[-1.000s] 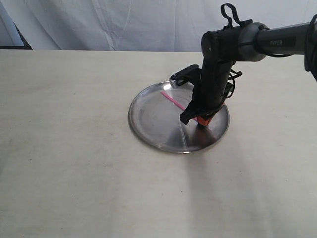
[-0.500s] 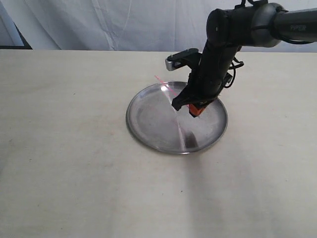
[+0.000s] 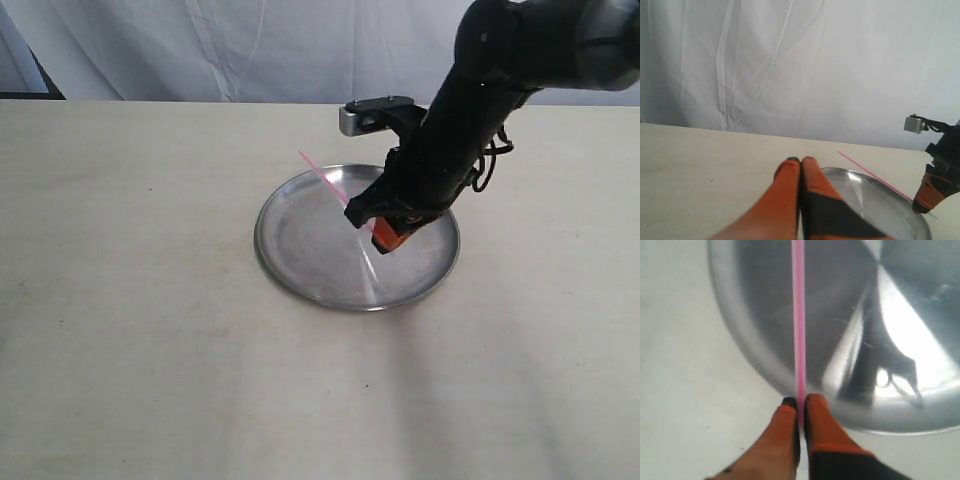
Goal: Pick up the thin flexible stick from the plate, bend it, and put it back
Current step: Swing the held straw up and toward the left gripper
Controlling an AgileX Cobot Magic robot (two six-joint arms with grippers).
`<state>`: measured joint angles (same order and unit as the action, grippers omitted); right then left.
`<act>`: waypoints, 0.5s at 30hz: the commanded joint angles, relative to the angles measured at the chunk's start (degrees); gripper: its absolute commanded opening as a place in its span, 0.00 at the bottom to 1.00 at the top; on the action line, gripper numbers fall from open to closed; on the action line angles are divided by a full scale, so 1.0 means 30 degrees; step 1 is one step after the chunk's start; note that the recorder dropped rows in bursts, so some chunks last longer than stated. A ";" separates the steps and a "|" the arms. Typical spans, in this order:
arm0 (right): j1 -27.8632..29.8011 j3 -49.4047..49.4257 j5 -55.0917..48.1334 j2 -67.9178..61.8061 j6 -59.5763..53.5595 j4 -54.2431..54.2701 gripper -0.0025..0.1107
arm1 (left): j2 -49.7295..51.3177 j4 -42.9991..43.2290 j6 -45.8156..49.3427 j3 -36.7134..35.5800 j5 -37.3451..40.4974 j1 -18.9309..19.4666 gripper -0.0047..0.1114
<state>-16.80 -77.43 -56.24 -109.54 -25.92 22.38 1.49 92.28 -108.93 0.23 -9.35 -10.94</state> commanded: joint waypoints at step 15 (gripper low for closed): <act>-0.5795 0.5646 -0.1555 0.7037 -0.4878 0.8501 0.01 | -0.0042 -0.5233 -0.0139 -0.0075 -0.1632 -0.0196 0.04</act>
<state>-30.76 -62.32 -59.27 -90.36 -36.51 43.82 1.49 85.26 -109.07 0.23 -11.82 -10.94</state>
